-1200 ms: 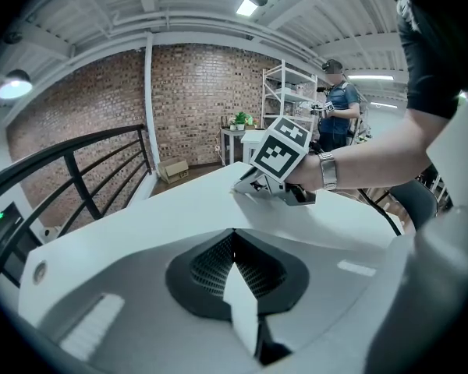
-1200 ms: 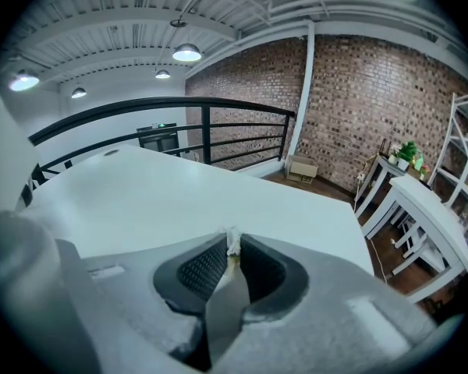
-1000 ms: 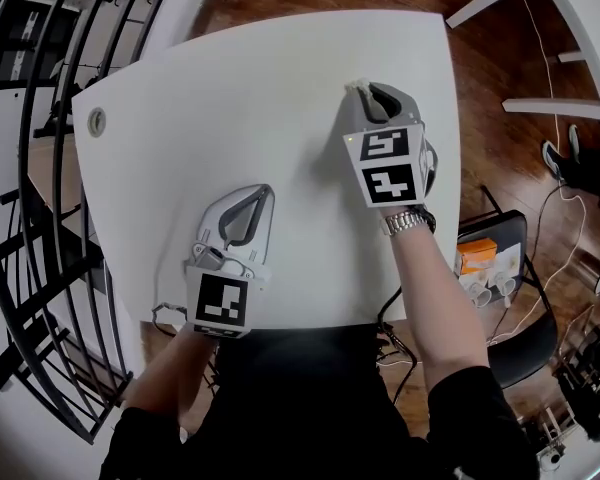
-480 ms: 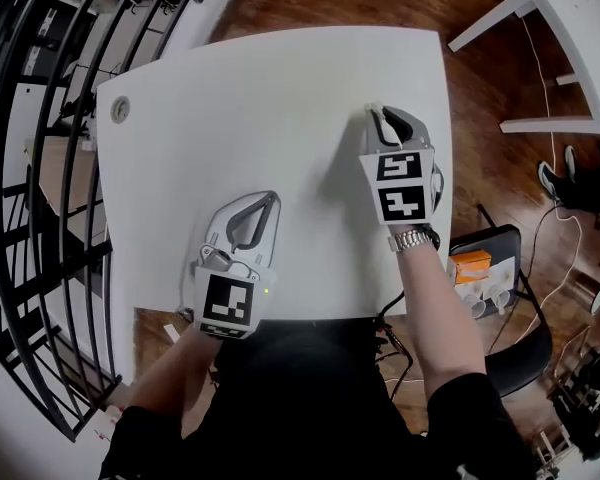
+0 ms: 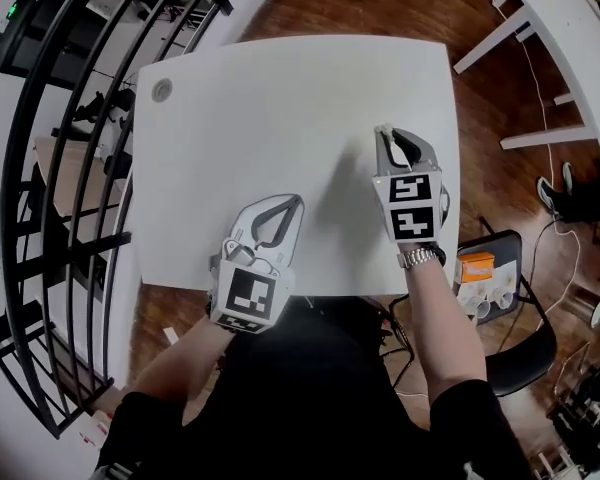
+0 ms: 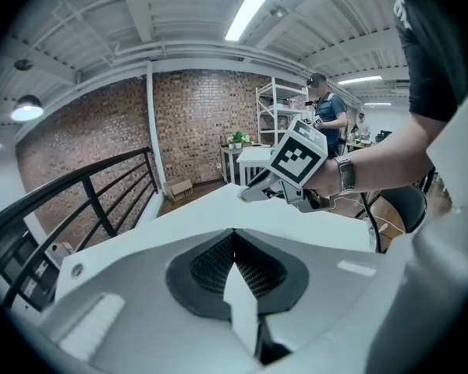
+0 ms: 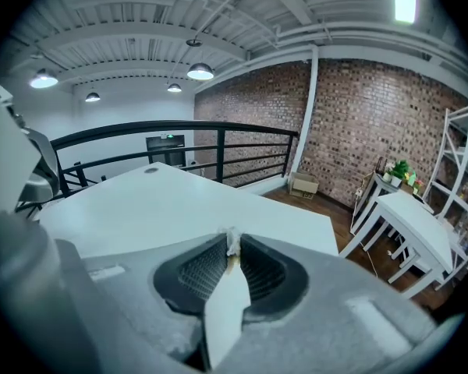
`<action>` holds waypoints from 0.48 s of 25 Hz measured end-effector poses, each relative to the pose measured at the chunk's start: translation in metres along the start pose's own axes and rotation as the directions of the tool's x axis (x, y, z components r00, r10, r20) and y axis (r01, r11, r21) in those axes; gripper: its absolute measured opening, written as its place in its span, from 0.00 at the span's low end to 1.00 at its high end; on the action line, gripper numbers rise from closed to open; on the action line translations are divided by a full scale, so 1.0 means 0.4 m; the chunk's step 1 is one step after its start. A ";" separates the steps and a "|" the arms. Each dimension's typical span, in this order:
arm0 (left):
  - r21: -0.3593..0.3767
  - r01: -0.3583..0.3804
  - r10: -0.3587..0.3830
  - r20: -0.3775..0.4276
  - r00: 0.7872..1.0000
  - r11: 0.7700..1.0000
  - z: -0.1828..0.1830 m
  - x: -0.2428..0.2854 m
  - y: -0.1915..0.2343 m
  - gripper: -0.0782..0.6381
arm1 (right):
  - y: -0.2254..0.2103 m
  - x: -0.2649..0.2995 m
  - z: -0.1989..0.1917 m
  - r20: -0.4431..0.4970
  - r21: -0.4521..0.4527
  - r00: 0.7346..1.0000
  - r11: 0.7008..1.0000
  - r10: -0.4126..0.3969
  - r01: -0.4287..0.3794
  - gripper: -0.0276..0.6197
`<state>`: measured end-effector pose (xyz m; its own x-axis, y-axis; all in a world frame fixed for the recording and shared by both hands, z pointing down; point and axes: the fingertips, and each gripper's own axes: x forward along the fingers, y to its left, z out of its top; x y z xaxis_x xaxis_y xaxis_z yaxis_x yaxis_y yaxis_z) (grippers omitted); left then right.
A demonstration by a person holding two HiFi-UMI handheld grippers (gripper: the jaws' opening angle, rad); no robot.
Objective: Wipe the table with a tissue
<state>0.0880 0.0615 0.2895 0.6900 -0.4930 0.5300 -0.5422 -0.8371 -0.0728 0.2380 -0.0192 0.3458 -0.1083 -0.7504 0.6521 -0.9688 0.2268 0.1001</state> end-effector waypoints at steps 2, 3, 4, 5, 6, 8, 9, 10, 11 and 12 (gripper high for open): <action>0.004 -0.001 0.001 0.013 1.000 1.000 -0.008 -0.049 -0.010 0.13 | 0.046 -0.044 0.010 0.017 -0.010 1.000 1.000 0.006 -0.006 0.11; 0.004 -0.002 0.002 0.020 1.000 1.000 -0.010 -0.073 -0.012 0.13 | 0.067 -0.067 0.018 0.026 -0.012 1.000 1.000 0.007 -0.007 0.11; 0.003 -0.005 0.005 0.027 1.000 1.000 -0.012 -0.098 -0.012 0.13 | 0.088 -0.089 0.028 0.036 -0.014 0.999 1.000 0.009 -0.009 0.11; 0.003 -0.009 0.009 0.035 0.999 1.000 -0.014 -0.122 -0.012 0.13 | 0.110 -0.112 0.038 0.048 -0.016 0.999 1.000 0.013 -0.012 0.11; 0.004 -0.014 0.014 0.044 0.999 1.000 -0.015 -0.144 -0.013 0.13 | 0.132 -0.135 0.048 0.062 -0.020 0.998 1.000 0.018 -0.017 0.11; 0.010 -0.022 0.021 0.065 0.998 1.000 -0.018 -0.190 -0.022 0.13 | 0.177 -0.183 0.061 0.092 -0.030 0.995 0.999 0.025 -0.022 0.11; 0.011 -0.024 0.023 0.075 0.997 1.000 -0.022 -0.215 -0.028 0.13 | 0.202 -0.209 0.063 0.104 -0.036 0.994 0.999 0.026 -0.023 0.11; 0.008 -0.025 0.025 0.083 0.996 1.000 -0.027 -0.240 -0.035 0.13 | 0.227 -0.233 0.063 0.114 -0.041 0.993 0.999 0.027 -0.023 0.11; 0.004 -0.027 0.027 0.091 0.995 1.000 -0.034 -0.267 -0.040 0.13 | 0.253 -0.256 0.061 0.121 -0.045 0.992 0.999 0.029 -0.023 0.11; 0.000 -0.030 0.030 0.100 0.995 1.000 -0.040 -0.292 -0.044 0.13 | 0.279 -0.279 0.060 0.128 -0.049 0.991 0.999 0.031 -0.025 0.11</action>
<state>0.0091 0.1376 0.2424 0.7178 -0.5390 0.4407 -0.5628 -0.8218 -0.0885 0.1366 0.0748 0.2663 -0.1656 -0.8162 0.5535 -0.9538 0.2752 0.1204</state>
